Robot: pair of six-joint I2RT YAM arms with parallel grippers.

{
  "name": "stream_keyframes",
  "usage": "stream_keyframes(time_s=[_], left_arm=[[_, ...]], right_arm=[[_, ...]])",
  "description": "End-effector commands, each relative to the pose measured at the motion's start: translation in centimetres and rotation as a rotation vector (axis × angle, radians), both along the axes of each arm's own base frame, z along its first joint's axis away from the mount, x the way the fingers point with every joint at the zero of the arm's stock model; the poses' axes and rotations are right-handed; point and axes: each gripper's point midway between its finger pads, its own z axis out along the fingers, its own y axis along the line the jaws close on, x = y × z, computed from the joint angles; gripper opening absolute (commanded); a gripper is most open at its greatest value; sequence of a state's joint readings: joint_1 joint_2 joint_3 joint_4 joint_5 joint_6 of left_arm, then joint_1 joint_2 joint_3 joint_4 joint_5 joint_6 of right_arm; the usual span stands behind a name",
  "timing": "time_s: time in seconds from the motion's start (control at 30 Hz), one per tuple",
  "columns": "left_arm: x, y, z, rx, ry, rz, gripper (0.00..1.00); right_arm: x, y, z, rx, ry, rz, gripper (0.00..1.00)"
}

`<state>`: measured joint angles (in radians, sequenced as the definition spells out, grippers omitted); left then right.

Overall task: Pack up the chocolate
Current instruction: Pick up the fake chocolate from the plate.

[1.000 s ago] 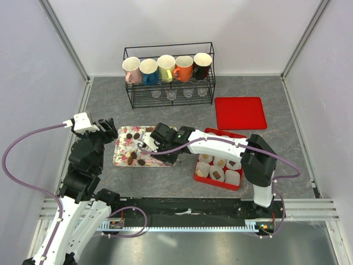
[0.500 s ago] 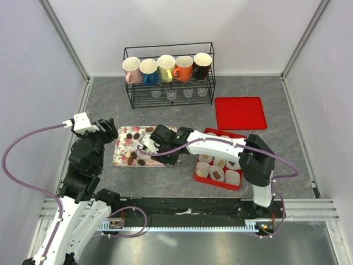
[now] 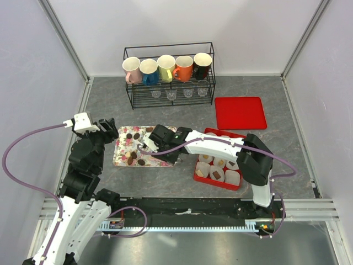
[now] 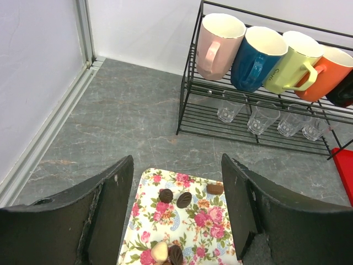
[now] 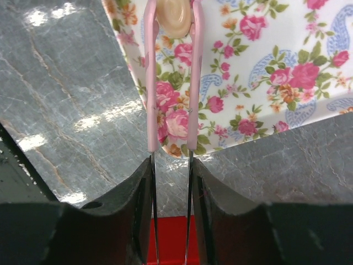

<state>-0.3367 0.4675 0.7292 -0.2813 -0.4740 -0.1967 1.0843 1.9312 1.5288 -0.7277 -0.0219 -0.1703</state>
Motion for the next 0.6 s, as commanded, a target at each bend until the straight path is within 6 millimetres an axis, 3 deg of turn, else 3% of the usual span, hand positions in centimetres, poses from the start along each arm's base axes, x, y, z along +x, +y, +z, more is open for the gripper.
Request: stream_keyframes(time_s=[0.0,0.23,0.57], left_arm=[[0.1,-0.2,0.6,-0.036,-0.032,-0.004,0.72],[0.1,-0.1,0.7,-0.037,-0.035,-0.004,0.72],[0.2,-0.2,0.6,-0.036,-0.032,-0.005,0.72]], right_arm=[[1.6,0.2,1.8,0.022,-0.063,-0.073,0.37],[0.8,-0.5,1.6,0.013,-0.039,-0.033,0.38],[0.8,0.7,1.2,0.025,-0.03,0.036,0.4]])
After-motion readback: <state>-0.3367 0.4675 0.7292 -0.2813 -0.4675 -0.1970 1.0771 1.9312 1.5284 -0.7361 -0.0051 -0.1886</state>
